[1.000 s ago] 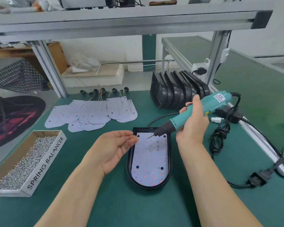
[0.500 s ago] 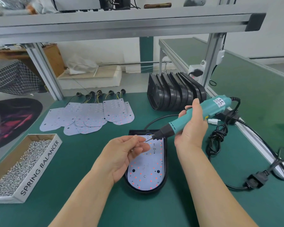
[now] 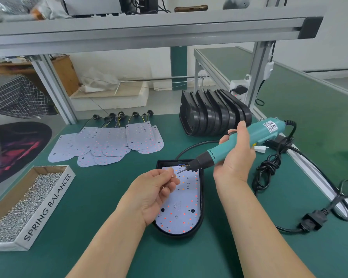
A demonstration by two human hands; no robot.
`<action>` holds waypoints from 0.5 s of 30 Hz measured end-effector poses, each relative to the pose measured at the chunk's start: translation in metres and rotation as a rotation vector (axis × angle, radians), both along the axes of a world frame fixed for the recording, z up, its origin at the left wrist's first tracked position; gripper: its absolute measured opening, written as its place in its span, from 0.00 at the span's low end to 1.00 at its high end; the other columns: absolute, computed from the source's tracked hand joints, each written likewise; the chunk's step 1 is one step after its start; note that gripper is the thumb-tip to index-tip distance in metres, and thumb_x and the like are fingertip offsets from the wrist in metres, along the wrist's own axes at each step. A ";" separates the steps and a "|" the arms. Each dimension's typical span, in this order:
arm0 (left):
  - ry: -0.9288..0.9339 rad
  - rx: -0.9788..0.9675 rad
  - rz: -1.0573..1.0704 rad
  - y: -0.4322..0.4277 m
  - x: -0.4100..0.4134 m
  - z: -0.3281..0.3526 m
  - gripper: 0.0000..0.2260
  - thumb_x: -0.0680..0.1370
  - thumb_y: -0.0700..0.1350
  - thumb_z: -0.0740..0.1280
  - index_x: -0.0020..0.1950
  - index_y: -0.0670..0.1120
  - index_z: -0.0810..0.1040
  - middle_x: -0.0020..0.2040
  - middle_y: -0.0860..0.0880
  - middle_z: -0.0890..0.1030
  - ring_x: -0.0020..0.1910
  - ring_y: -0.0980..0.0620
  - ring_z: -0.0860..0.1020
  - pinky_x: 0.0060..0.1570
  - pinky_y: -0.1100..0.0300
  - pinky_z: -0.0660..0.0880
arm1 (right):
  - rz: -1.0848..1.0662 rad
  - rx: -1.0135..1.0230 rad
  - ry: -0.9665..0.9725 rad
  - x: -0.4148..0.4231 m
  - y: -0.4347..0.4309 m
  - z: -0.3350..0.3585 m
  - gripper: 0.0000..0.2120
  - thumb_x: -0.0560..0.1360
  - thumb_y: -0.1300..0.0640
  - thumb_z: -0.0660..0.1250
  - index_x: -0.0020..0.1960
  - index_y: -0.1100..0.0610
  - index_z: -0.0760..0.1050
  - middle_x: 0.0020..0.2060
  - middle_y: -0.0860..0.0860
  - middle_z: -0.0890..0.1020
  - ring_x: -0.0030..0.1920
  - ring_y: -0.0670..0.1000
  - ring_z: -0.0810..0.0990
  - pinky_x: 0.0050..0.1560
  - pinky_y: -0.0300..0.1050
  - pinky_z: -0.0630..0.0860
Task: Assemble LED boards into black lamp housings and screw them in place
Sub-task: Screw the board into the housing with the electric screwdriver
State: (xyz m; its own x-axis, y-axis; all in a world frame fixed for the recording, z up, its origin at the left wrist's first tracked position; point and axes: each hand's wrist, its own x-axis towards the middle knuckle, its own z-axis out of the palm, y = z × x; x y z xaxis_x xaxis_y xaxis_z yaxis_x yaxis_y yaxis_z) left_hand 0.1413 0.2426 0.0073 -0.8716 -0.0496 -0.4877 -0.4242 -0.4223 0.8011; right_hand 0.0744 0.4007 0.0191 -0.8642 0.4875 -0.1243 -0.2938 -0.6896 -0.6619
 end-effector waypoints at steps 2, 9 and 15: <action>-0.013 0.046 0.010 0.001 0.000 -0.002 0.05 0.80 0.35 0.66 0.44 0.36 0.77 0.30 0.44 0.82 0.24 0.58 0.76 0.21 0.71 0.70 | 0.000 -0.004 0.002 0.000 0.000 0.000 0.11 0.77 0.52 0.72 0.40 0.54 0.73 0.29 0.45 0.76 0.29 0.45 0.74 0.29 0.36 0.72; -0.015 0.157 0.013 0.005 0.002 -0.001 0.04 0.80 0.32 0.64 0.47 0.34 0.77 0.34 0.40 0.83 0.28 0.55 0.81 0.22 0.71 0.72 | -0.004 0.000 0.004 0.000 -0.002 0.000 0.10 0.77 0.54 0.72 0.40 0.54 0.73 0.27 0.44 0.76 0.27 0.44 0.74 0.28 0.35 0.72; -0.023 0.189 0.032 0.007 0.002 0.000 0.03 0.80 0.32 0.64 0.48 0.33 0.76 0.35 0.39 0.83 0.28 0.54 0.82 0.22 0.71 0.72 | -0.007 0.014 0.007 -0.001 -0.002 -0.002 0.10 0.76 0.53 0.73 0.40 0.53 0.73 0.29 0.44 0.77 0.28 0.45 0.75 0.29 0.36 0.73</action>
